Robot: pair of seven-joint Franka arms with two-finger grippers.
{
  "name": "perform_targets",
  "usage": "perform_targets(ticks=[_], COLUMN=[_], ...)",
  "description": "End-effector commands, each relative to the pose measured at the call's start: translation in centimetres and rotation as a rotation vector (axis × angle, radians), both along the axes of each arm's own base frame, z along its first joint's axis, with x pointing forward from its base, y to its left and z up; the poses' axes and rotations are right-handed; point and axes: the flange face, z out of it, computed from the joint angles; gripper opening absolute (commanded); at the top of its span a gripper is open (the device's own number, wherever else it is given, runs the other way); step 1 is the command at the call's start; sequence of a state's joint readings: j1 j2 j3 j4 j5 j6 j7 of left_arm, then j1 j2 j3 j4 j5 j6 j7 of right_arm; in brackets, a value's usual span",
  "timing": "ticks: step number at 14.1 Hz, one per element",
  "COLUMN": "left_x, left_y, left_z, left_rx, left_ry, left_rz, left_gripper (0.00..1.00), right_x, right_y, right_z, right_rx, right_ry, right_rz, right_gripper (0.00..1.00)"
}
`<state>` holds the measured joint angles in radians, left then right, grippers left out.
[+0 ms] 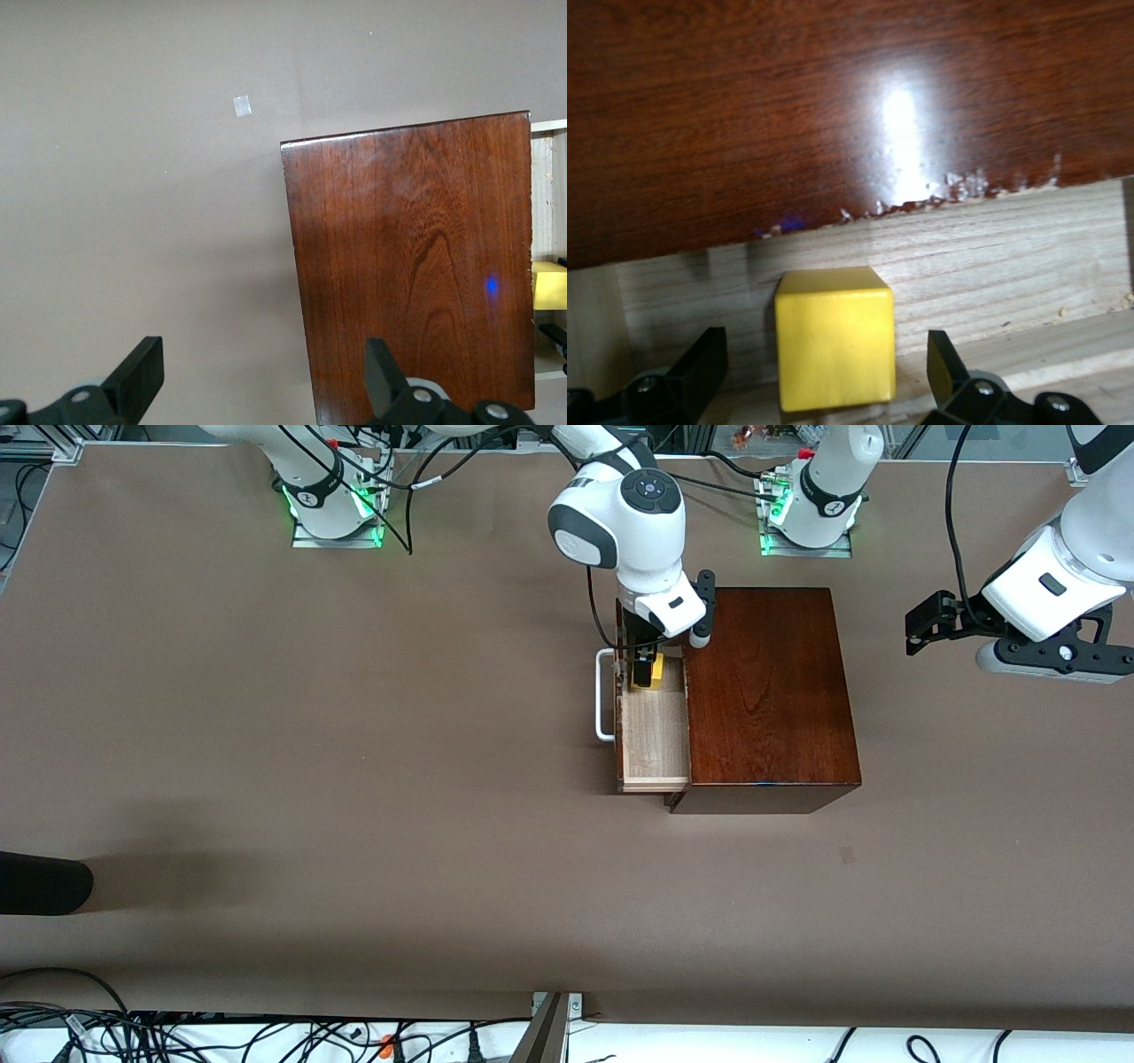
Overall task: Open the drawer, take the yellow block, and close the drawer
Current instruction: 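Lower the right gripper and grasp the yellow cube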
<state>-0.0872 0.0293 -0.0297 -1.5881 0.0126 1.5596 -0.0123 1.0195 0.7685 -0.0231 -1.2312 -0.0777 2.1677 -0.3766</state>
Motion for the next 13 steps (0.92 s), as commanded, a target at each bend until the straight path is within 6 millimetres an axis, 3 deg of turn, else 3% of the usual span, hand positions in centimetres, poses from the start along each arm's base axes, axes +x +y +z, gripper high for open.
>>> perform_targets(ticks=[1,3,5,7,9,10,11,13], left_x=[-0.7,-0.7,-0.7,-0.7,-0.7,-0.7,-0.8,-0.8], left_y=[0.0,0.0,-0.1,-0.1,-0.2,-0.2,-0.2,-0.2], left_z=[0.7,0.7,0.7,0.7,0.7,0.7,0.7,0.7], left_rx=[-0.010,-0.011,-0.011,-0.009,-0.011,-0.011,-0.010,-0.010], left_ry=[-0.004,-0.003,-0.001,-0.001,-0.001,0.000,0.003,0.003], left_rz=[-0.008,-0.008,-0.008,-0.007,-0.008,-0.008,-0.007,-0.007], left_gripper=[1.00,1.00,1.00,1.00,1.00,1.00,1.00,1.00], right_x=[0.3,0.2,0.3,0.2,0.5,0.6,0.8,1.3], right_y=[0.6,0.7,0.6,0.6,0.4,0.2,0.3,0.0], right_z=[0.3,-0.1,-0.4,-0.6,0.0,0.7,2.8,6.6], right_rx=[0.003,-0.003,-0.012,-0.013,-0.018,-0.028,-0.035,-0.058], right_ry=[-0.019,-0.017,-0.018,-0.016,-0.017,-0.008,-0.006,0.011], right_rz=[0.009,0.009,0.011,0.012,0.010,0.002,-0.008,-0.028], right_gripper=[1.00,0.91,0.63,0.51,0.17,0.06,0.00,0.00])
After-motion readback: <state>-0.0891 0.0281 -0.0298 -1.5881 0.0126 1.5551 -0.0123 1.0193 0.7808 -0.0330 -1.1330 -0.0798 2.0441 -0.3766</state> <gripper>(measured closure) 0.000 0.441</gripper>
